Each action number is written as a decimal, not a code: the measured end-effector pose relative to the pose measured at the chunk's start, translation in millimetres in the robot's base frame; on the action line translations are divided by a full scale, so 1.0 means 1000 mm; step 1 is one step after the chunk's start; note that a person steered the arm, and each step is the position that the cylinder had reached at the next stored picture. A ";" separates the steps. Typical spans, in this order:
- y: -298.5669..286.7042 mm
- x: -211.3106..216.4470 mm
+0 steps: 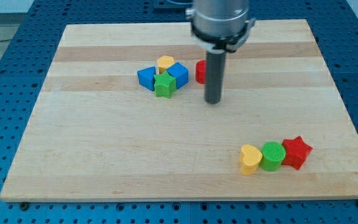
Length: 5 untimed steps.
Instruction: Push the red circle into the blue cube
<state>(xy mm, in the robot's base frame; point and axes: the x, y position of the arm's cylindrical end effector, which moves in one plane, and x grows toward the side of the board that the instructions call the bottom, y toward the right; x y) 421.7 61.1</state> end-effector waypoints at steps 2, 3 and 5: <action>-0.015 -0.082; -0.041 -0.093; -0.042 -0.074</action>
